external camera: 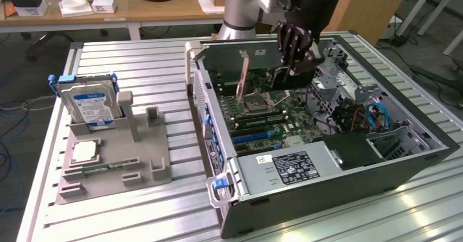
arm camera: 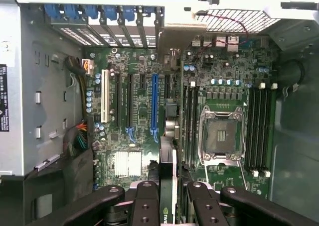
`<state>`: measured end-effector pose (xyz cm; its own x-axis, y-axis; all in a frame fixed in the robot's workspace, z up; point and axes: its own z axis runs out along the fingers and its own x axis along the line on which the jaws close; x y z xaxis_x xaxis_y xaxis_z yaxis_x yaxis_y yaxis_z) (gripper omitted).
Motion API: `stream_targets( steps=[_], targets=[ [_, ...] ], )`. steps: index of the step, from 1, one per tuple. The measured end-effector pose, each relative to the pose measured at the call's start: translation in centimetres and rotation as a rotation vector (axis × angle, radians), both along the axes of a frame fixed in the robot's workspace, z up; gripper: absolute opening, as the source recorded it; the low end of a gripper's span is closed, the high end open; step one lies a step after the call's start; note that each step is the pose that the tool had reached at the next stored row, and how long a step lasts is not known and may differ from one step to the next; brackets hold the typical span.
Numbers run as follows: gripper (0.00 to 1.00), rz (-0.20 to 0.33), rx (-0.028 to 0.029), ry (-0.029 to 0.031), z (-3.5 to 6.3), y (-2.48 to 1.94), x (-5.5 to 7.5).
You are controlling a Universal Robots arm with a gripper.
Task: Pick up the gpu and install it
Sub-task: 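Insert the gpu into the slot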
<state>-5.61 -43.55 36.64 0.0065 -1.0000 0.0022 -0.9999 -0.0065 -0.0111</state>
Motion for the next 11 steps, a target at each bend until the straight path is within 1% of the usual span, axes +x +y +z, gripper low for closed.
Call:
stream_targets(
  steps=[5, 11],
  targets=[
    [0.26, 0.001, 0.0000, 0.0009, -0.91, -0.10, -0.1],
    [0.26, -0.007, -0.0002, 0.0010, -1.51, -0.13, -0.5]
  ],
)
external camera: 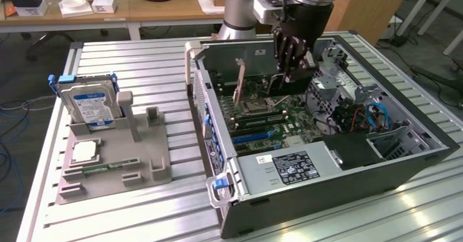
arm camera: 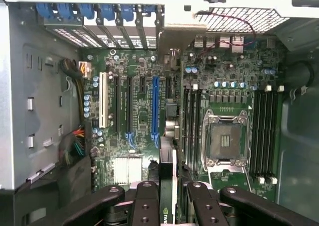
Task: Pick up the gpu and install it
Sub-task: 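Insert the gpu into the slot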
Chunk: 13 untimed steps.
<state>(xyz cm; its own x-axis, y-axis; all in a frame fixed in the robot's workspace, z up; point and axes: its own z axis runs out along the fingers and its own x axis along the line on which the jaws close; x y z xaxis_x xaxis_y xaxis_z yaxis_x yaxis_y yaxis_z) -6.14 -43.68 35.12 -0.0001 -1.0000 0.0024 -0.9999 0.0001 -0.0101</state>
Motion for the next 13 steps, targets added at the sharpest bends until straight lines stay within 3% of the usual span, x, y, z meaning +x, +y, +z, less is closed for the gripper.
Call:
stream_targets(
  steps=[13],
  targets=[
    [0.26, -0.006, -0.0004, 0.0000, -0.95, -0.19, -0.96]
  ],
)
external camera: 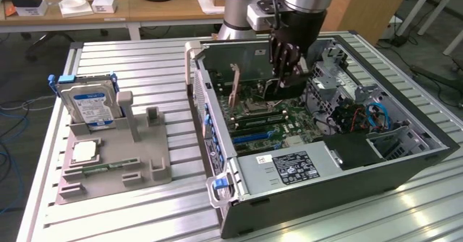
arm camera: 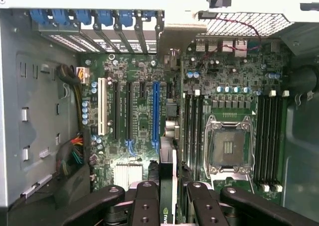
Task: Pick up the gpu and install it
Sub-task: 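Insert the gpu into the slot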
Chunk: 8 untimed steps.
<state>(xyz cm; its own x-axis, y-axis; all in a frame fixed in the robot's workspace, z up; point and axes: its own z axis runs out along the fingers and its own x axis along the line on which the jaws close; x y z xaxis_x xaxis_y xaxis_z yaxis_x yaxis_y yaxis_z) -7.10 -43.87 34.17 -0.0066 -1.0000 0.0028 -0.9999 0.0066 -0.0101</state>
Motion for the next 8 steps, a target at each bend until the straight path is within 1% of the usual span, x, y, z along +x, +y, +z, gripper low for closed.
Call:
stream_targets(
  steps=[4, 8],
  targets=[
    [0.26, 0.000, 0.0001, 0.0000, -0.05, -0.36, -0.20],
    [0.26, 0.000, 0.0001, -0.0001, -0.08, -0.98, -0.22]
  ],
)
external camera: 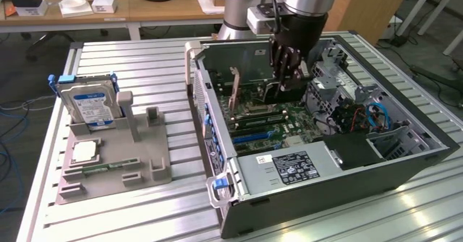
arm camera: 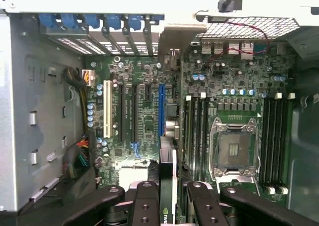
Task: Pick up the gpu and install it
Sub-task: 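Insert the gpu into the slot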
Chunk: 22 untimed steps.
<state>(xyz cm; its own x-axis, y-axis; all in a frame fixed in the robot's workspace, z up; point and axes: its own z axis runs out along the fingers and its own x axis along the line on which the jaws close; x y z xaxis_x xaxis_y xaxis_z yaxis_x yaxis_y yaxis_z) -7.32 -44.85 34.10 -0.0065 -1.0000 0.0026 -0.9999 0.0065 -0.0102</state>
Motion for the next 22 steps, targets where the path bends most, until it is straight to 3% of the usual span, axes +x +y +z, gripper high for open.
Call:
stream_targets(
  steps=[3, 11, 22],
  targets=[
    [0.26, 0.000, -0.0002, 0.0001, -0.02, -0.34, 0.0],
    [0.26, 0.000, -0.0001, 0.0000, -0.65, -0.69, -0.1],
    [0.26, 0.000, 0.0000, 0.0000, -1.80, -0.77, -0.1]
  ],
)
